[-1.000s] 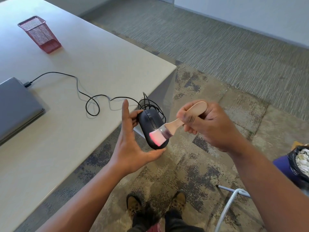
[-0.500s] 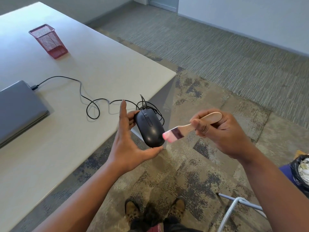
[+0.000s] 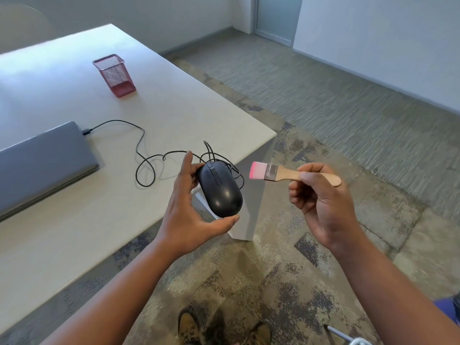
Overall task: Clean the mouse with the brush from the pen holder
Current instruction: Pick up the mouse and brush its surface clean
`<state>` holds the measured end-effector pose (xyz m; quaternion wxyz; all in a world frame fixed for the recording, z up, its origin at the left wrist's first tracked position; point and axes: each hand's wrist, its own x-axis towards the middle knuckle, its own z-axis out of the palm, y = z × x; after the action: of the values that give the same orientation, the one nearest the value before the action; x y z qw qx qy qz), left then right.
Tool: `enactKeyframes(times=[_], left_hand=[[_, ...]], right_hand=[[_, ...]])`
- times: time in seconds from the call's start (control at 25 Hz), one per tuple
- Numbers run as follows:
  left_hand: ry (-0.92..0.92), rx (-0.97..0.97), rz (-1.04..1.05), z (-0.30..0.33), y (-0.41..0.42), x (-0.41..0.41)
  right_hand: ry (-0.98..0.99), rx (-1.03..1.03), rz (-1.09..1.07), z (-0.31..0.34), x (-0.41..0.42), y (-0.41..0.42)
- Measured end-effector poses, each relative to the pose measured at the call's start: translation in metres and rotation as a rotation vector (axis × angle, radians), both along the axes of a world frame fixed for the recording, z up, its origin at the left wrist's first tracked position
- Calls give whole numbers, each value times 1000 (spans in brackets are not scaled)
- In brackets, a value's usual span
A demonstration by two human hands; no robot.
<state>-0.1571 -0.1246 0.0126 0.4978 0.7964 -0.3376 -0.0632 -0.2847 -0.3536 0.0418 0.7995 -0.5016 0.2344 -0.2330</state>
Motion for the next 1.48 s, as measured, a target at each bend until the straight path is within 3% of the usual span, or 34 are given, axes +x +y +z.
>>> enactKeyframes(times=[0.52,1.04,1.48], left_hand=[[-38,39,88,9,42,60],[122,79,168,0,47,159],[29,302,259,2,26,196]], right_hand=[[-24,99,124,18,87,48],[-26,39,74,35,180,94],[-37,62,125,33,235,70]])
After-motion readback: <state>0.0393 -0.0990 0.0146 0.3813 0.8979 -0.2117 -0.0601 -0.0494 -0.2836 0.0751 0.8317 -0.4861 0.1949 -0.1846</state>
